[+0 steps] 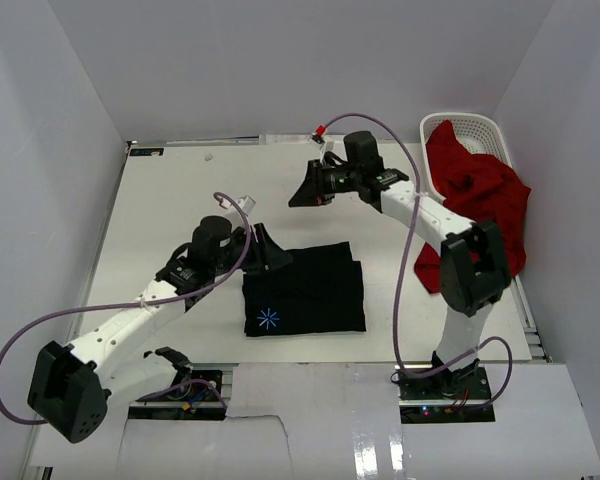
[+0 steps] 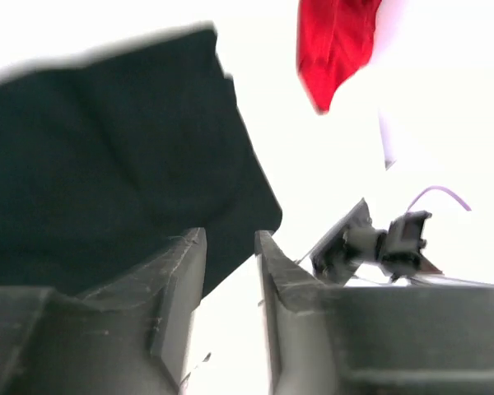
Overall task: Fold and stack the t-shirts
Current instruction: Smooth out wrinkles on the folded tshirt, then put the neatly folded tshirt into the corner of the board with the left arm
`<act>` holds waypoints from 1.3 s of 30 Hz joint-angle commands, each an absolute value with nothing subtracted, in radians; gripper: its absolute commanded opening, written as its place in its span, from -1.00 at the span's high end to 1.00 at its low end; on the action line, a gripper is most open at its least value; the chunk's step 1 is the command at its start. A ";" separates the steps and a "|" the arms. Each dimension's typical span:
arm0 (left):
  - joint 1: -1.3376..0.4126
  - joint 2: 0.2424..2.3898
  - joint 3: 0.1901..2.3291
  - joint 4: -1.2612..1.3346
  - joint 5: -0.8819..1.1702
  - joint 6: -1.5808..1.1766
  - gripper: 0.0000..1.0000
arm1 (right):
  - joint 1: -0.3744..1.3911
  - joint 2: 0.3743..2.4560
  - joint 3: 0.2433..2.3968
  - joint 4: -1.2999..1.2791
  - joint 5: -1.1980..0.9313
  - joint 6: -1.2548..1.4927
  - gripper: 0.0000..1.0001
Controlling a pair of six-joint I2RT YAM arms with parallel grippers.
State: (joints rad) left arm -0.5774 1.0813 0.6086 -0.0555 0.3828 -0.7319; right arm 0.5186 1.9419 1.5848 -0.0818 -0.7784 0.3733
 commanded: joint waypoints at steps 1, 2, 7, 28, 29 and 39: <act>-0.569 1.034 0.758 -0.363 0.147 -0.667 -0.03 | 0.523 1.769 1.413 -0.097 -0.767 0.328 0.85; -0.568 1.041 0.781 -0.412 0.103 -0.654 -0.17 | 0.523 1.738 1.367 -0.092 -0.764 0.328 0.84; -0.563 1.088 0.851 -0.629 -0.124 -0.641 -0.52 | 0.523 1.559 1.155 -0.120 -0.697 0.316 0.21; -0.557 1.138 0.520 -0.292 -0.178 -0.703 -0.96 | 0.523 1.086 0.828 -0.264 -0.650 0.285 -0.04; -0.557 1.143 0.514 -0.273 -0.164 -0.701 -0.96 | 0.525 1.085 0.824 -0.262 -0.653 0.287 -0.04; -0.554 1.201 0.497 -0.181 -0.077 -0.692 -0.68 | 0.523 1.077 0.788 -0.259 -0.658 0.291 -0.03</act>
State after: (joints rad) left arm -0.5583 1.1702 0.4847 -0.2222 -0.1120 -0.6949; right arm 0.5240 1.0992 0.7902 -0.2691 -0.6388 0.3027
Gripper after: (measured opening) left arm 0.851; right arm 0.516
